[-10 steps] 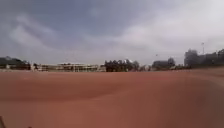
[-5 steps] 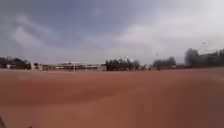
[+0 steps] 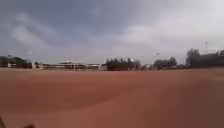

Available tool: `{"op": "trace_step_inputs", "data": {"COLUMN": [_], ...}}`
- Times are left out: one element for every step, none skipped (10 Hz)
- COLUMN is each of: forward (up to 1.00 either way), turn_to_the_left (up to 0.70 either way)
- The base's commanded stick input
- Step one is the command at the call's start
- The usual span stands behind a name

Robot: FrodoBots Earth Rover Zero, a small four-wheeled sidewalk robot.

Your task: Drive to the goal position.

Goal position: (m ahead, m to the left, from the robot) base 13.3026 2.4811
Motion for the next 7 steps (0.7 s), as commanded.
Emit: {"op": "trace_step_inputs", "data": {"forward": [0.70, 0.70, 0.70, 0.70, 0.70, 0.70, 0.70], "turn_to_the_left": [0.00, 0.00, 0.00, 0.00, 0.00, 0.00, 0.00]}}
